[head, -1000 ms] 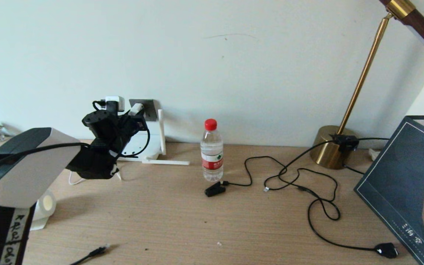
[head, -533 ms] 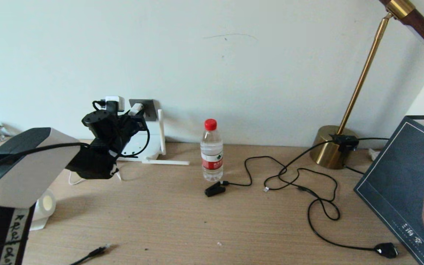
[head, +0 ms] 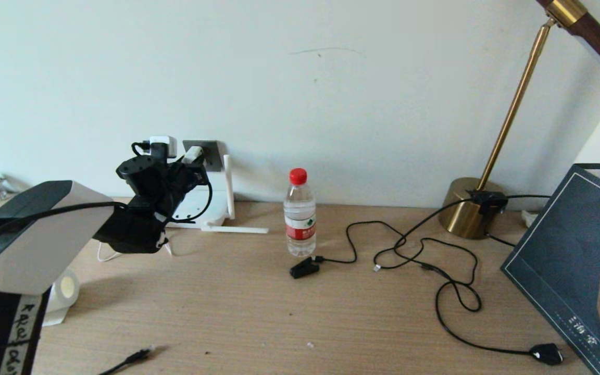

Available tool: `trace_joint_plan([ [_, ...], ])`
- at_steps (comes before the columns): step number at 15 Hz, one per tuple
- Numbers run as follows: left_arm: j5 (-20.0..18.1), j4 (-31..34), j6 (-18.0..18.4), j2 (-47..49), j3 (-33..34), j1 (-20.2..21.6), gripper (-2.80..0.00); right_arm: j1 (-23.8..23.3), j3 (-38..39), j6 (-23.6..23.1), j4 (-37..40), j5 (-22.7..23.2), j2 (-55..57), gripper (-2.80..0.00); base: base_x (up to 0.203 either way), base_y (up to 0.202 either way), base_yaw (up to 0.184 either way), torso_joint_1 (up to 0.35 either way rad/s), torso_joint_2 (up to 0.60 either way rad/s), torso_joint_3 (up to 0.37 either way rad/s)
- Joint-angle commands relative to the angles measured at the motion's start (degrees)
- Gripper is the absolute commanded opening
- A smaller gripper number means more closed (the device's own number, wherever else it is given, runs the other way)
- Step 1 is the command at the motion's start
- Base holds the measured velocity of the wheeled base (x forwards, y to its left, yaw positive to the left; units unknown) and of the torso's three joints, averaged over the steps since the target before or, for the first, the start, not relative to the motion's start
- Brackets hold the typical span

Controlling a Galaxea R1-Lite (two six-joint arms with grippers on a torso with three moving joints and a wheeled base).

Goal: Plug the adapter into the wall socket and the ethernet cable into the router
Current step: Plug plug into socket

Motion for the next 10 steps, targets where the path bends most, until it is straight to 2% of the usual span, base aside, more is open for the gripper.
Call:
trace_joint_plan([
  [1,0.15,-0.37,0.04,0.18,-0.02,-0.01,-2.8,0.01,0.0,0.02,0.02,0.01,0.09,-2.8,0.0,0.0,0.0,0.0,0.0,0.0],
  [8,0.62,-0.72,-0.05,0.54,-0.11,-0.01,-2.8,-0.02,0.0,0.02,-0.02,0.01,0.09,-2.8,0.0,0.0,0.0,0.0,0.0,0.0],
  [9,0.55,-0.72,-0.05,0.53,-0.11,-0.01,0.0,0.06,0.01,0.02,-0.02,0.01,0.09,-2.8,0.0,0.0,0.0,0.0,0.0,0.0],
  [10,0.37,-0.72,-0.05,0.53,-0.11,-0.01,0.0,-0.03,0.01,0.02,-0.02,0.01,0.09,-2.8,0.0,0.0,0.0,0.0,0.0,0.0],
])
